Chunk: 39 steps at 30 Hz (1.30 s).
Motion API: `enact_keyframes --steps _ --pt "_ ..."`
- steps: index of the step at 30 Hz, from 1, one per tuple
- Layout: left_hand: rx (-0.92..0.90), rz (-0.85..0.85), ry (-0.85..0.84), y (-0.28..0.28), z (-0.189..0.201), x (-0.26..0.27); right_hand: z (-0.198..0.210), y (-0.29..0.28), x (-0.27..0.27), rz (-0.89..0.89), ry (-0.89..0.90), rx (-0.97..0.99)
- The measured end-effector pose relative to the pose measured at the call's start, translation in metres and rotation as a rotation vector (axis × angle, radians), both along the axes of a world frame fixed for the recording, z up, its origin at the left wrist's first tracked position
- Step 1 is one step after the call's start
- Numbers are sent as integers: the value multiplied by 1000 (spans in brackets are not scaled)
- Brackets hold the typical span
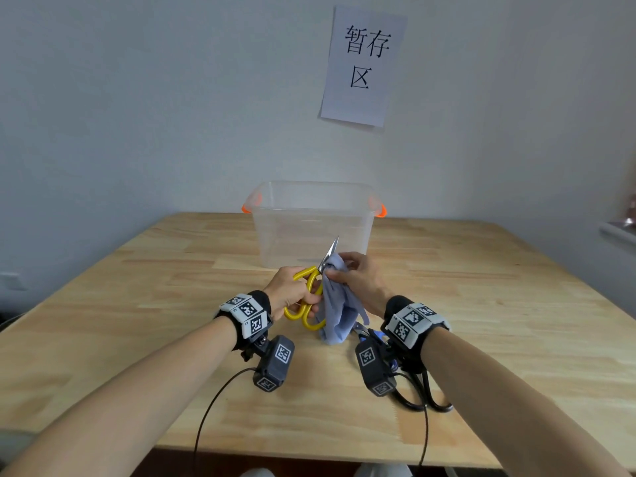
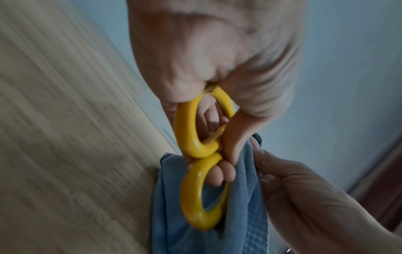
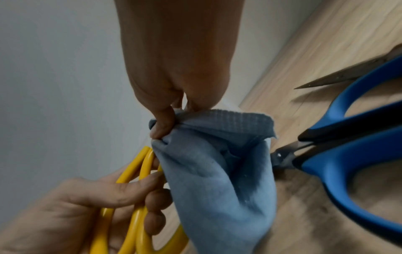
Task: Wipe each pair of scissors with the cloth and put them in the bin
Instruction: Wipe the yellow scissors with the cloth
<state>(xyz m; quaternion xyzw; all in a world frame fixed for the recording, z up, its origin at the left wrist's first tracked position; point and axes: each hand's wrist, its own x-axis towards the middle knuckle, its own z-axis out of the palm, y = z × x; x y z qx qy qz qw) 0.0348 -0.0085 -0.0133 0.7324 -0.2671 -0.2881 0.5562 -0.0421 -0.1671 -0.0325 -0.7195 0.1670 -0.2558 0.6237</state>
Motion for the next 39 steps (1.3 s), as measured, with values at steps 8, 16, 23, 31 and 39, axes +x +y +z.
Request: enact_keyframes --steps 8,16,23,31,39 --pt "19 -35 -4 -2 1 0 -9 5 0 15 197 -37" --pt "17 -75 -22 -12 -4 -6 -12 9 6 -47 291 -71" --pt "-20 -63 -16 -18 -5 -6 -5 12 9 -107 250 -179" --pt "-23 -67 58 -12 -10 2 -6 3 6 14 238 -139" --pt "-17 -63 100 -10 -7 8 2 -7 -9 142 202 124"
